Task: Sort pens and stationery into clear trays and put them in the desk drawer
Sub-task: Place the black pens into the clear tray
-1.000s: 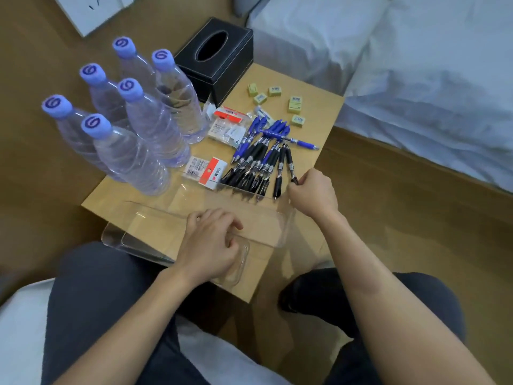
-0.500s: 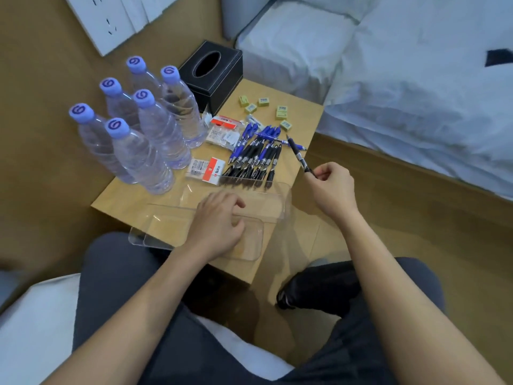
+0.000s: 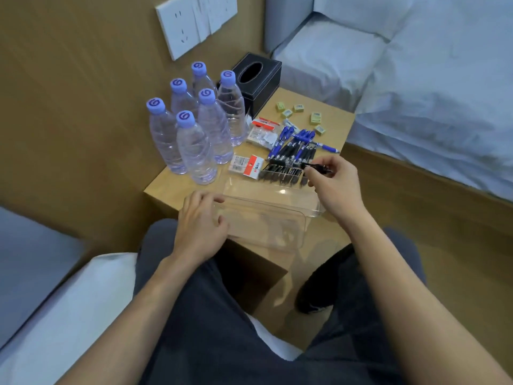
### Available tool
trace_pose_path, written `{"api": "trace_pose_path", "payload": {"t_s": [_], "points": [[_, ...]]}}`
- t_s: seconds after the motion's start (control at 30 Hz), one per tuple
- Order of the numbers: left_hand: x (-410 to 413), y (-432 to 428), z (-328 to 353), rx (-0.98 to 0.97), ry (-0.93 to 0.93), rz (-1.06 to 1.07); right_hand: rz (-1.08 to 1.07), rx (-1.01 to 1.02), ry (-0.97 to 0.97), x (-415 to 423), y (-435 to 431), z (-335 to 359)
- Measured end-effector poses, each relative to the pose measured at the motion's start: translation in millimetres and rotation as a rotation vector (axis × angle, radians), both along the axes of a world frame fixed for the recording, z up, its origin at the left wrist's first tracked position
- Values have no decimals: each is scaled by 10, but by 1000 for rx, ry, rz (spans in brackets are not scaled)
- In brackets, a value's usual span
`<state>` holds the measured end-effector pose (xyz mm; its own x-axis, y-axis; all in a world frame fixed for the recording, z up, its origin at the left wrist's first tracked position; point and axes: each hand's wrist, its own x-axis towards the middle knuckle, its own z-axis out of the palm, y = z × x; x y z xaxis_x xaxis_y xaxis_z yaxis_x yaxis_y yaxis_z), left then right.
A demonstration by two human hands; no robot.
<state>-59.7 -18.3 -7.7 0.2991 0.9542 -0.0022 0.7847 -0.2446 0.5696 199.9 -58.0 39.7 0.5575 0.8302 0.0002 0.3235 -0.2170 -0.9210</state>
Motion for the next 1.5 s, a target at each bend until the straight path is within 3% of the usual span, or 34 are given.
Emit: {"api": "trace_pose_path", "payload": {"t_s": [0.3, 0.47, 0.57, 0.87, 1.23, 1.5], "points": [[-295, 93, -173, -4, -76, 24, 136, 13, -45, -372, 212, -79], [-286, 175, -234, -9, -147, 25, 441, -113, -426, -649, 489, -255], [-274, 277, -257, -81, -166, -26, 531, -242, -510, -761, 687, -429], [-123, 304, -397, -78, 32, -98, 554, -421, -339, -905, 1032, -722], [142, 187, -430, -119, -196, 57, 599, -343, -317, -657, 804, -570], [116, 209, -336, -126, -95, 15, 434, -242, -275, -247, 474, -430]]}}
